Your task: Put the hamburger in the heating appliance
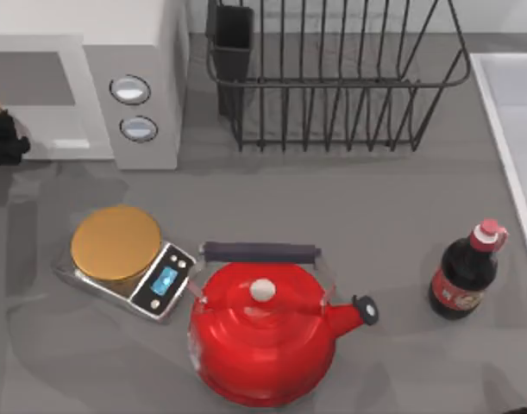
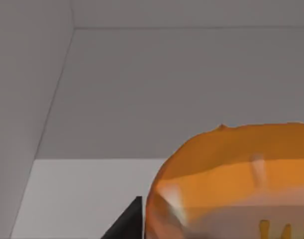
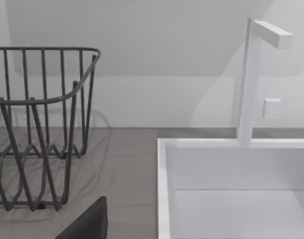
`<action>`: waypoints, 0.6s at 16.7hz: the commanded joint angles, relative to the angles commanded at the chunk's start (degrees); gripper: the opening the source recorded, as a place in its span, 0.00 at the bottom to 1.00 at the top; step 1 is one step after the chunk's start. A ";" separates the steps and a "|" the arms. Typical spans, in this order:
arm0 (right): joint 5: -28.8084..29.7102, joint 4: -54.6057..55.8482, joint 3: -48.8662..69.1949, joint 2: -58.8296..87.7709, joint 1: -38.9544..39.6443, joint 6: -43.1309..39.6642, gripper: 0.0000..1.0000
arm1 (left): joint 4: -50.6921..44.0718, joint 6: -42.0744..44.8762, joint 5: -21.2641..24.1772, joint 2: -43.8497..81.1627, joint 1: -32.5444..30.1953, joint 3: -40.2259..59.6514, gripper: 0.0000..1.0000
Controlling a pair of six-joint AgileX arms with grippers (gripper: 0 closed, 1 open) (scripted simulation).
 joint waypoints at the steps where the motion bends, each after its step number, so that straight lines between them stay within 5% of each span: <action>1: 0.00 0.00 0.00 0.00 0.00 0.00 1.00 | -0.47 -0.06 -0.11 0.85 -0.08 1.16 0.00; 10: 0.00 0.00 0.00 0.00 0.00 0.00 1.00 | -10.09 -0.99 -1.93 14.94 -2.40 25.59 0.00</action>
